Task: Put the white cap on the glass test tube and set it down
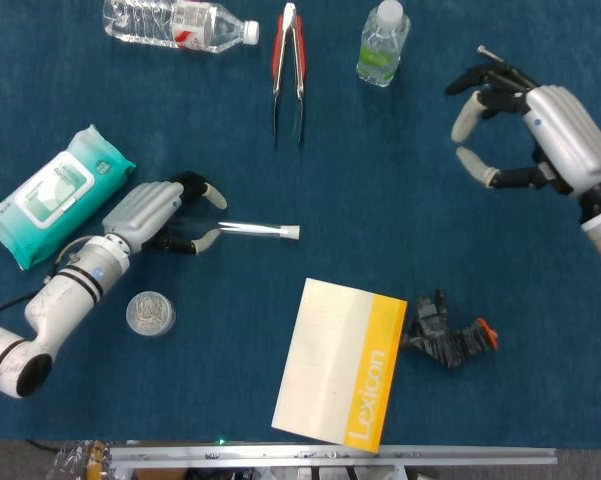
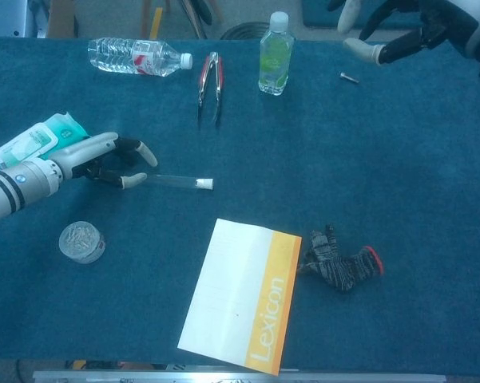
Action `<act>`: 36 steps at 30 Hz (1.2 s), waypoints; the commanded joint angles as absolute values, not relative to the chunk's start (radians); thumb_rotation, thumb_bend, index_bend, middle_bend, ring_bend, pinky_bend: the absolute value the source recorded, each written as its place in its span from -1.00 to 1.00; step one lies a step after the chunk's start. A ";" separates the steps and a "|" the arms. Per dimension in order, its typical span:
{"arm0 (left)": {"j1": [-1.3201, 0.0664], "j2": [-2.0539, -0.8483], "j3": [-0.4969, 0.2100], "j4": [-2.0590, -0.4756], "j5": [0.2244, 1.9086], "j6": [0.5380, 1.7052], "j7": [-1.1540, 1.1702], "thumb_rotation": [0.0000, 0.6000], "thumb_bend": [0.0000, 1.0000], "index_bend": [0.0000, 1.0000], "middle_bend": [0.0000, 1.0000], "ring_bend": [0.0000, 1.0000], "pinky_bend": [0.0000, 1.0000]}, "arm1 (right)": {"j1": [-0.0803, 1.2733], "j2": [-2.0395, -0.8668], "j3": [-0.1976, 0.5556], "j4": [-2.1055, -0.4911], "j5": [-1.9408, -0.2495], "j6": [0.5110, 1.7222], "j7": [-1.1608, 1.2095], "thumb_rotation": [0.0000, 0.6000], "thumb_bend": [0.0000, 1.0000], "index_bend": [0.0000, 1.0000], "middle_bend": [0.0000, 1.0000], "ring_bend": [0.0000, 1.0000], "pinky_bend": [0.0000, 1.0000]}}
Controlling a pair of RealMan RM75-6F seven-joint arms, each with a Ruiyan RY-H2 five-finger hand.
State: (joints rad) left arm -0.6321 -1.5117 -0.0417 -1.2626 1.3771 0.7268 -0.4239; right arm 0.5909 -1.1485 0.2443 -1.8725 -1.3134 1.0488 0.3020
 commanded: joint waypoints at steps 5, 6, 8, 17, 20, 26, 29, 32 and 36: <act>-0.600 -1.427 -0.055 -1.357 1.389 0.846 -0.321 0.35 -0.28 -0.40 -0.74 -1.00 -0.85 | 0.549 -1.129 0.216 -1.853 -1.342 1.101 0.264 1.00 -0.38 0.29 -0.36 -0.65 -0.21; -0.596 -1.413 -0.056 -1.371 1.393 0.865 -0.299 0.34 -0.28 -0.40 -0.74 -1.00 -0.85 | 0.542 -1.125 0.212 -1.852 -1.344 1.110 0.255 1.00 -0.38 0.29 -0.36 -0.65 -0.21; -0.588 -1.382 -0.060 -1.407 1.400 0.902 -0.254 0.35 -0.28 -0.40 -0.74 -1.00 -0.85 | 0.527 -1.117 0.206 -1.850 -1.343 1.129 0.232 1.00 -0.38 0.29 -0.36 -0.65 -0.21; -0.540 -1.267 -0.056 -1.561 1.454 1.040 -0.158 0.34 -0.28 -0.40 -0.74 -1.00 -0.85 | 0.460 -1.080 0.185 -1.851 -1.338 1.206 0.166 1.00 -0.38 0.29 -0.36 -0.65 -0.21; -0.514 -1.246 -0.056 -1.585 1.480 1.111 -0.129 0.33 -0.28 -0.40 -0.74 -1.00 -0.85 | 0.433 -1.071 0.170 -1.848 -1.340 1.236 0.125 1.00 -0.38 0.23 -0.36 -0.65 -0.21; -0.460 -1.216 -0.056 -1.586 1.518 1.237 -0.046 0.22 -0.29 -0.41 -0.74 -1.00 -0.85 | 0.372 -1.061 0.140 -1.836 -1.361 1.316 0.037 1.00 -0.37 0.02 -0.38 -0.65 -0.21; -0.429 -1.199 -0.056 -1.584 1.513 1.285 0.006 0.18 -0.28 -0.45 -0.74 -1.00 -0.85 | 0.336 -1.066 0.127 -1.821 -1.372 1.369 -0.016 1.00 -0.35 -0.04 -0.39 -0.65 -0.21; -0.395 -1.171 -0.057 -1.593 1.491 1.323 0.048 0.15 -0.29 -0.47 -0.74 -1.00 -0.85 | 0.299 -1.068 0.117 -1.807 -1.376 1.417 -0.047 1.00 -0.35 -0.05 -0.40 -0.65 -0.21; -0.354 -1.121 -0.052 -1.613 1.454 1.353 0.137 0.14 -0.29 -0.47 -0.74 -1.00 -0.85 | 0.248 -1.065 0.104 -1.791 -1.378 1.478 -0.082 1.00 -0.35 -0.09 -0.40 -0.65 -0.21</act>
